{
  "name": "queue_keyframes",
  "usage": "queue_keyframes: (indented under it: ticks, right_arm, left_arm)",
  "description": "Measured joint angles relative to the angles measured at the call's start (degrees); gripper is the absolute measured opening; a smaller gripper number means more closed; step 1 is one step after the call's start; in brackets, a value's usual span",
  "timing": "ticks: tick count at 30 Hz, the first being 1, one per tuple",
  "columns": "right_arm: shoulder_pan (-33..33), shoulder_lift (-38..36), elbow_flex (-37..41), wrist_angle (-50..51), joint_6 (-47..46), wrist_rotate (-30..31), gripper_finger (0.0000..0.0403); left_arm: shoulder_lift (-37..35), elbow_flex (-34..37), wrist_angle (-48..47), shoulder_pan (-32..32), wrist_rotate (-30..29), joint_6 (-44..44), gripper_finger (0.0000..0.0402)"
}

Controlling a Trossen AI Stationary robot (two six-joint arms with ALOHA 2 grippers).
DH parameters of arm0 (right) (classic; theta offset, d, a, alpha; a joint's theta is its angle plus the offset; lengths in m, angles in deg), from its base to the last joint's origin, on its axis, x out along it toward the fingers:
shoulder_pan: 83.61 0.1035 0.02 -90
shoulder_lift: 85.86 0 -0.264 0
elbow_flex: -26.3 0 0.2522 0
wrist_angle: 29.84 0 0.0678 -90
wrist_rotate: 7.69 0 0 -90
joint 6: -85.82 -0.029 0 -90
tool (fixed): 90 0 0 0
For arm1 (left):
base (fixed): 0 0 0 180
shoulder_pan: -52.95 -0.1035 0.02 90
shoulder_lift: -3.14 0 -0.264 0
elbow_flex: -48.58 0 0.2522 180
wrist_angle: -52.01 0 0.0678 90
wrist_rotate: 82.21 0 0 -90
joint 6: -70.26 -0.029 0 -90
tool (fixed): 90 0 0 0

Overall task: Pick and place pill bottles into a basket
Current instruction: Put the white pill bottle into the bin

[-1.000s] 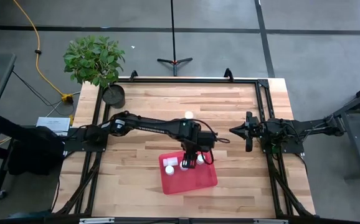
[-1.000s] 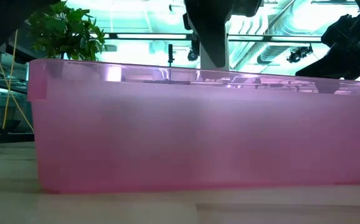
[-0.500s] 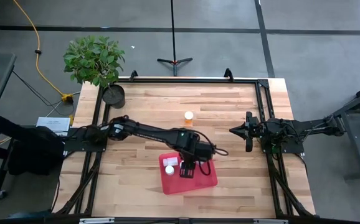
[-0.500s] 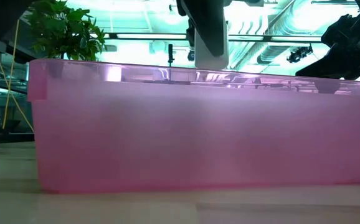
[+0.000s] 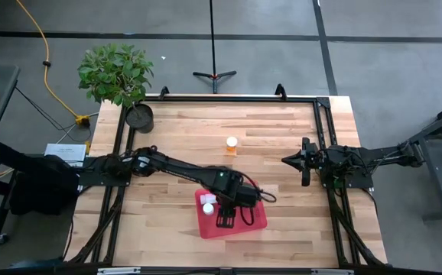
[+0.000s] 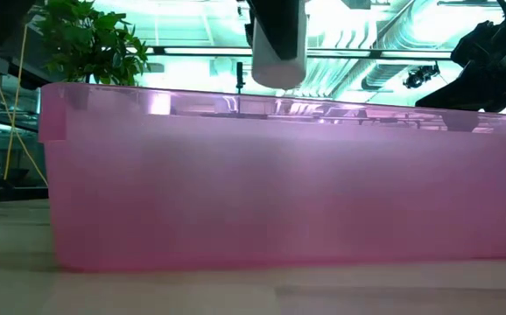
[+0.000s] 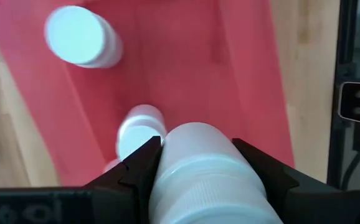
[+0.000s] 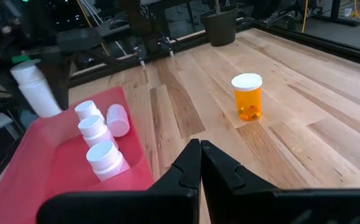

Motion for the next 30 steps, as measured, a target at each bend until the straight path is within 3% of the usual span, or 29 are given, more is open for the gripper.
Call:
queue_keyframes:
  ticks: [14,30]
  right_arm:
    - [0.0,0.0,0.0,0.0,-0.4,0.0,0.0]
    - [0.0,0.0,0.0,0.0,-0.4,0.3,0.0]
  left_arm:
    - [0.0,0.0,0.0,4.4,-0.7,3.3,0.0208]
    - [0.0,3.4,1.8,4.4,-2.9,1.7,0.0208]
